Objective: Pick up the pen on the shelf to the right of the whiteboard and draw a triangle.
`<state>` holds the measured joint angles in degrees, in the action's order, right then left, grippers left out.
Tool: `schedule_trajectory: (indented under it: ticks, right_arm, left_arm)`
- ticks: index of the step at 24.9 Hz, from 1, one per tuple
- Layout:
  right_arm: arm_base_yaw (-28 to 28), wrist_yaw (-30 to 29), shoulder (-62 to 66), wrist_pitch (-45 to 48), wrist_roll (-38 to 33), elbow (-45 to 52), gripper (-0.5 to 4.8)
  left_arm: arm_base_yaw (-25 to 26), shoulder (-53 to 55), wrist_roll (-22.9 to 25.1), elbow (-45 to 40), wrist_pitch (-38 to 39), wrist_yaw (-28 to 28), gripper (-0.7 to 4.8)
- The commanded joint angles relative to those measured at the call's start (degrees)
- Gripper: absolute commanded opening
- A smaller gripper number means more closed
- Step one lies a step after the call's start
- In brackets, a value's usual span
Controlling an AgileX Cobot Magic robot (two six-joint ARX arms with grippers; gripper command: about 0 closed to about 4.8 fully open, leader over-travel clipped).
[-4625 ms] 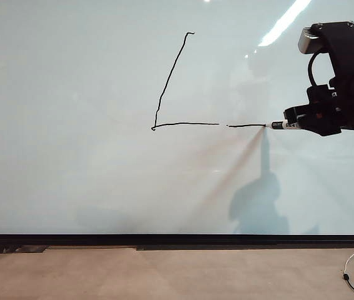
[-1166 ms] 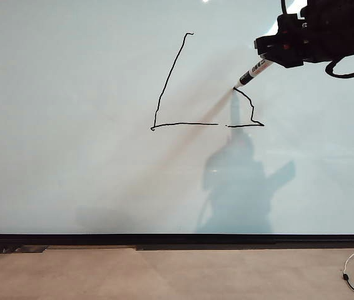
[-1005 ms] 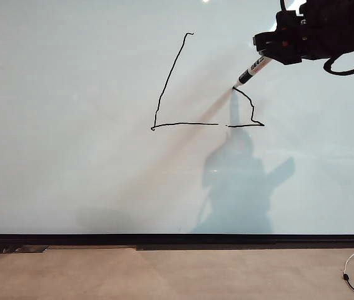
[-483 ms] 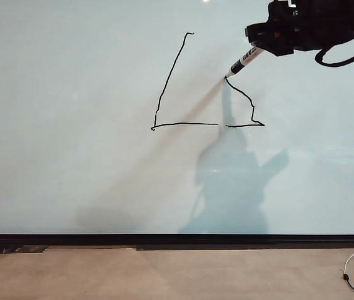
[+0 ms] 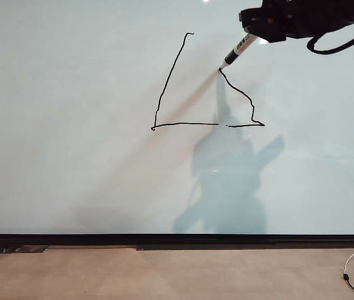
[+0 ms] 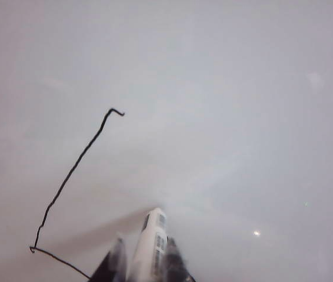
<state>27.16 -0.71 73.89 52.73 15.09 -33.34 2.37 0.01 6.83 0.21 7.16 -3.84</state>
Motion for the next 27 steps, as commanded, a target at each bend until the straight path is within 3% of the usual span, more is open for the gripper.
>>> schedule_trajectory:
  ticks: [1,27]
  right_arm:
    - [0.55,0.55,-0.2,1.38,0.72,-1.01,-0.07]
    - [1.97,-2.01,1.4,-0.28,1.64,-5.35,-0.07]
  left_arm:
    - [-0.02,0.0,0.04,0.2,-0.35,-0.02,-0.05]
    - [-0.02,0.0,0.04,0.2,-0.35,-0.02,-0.05]
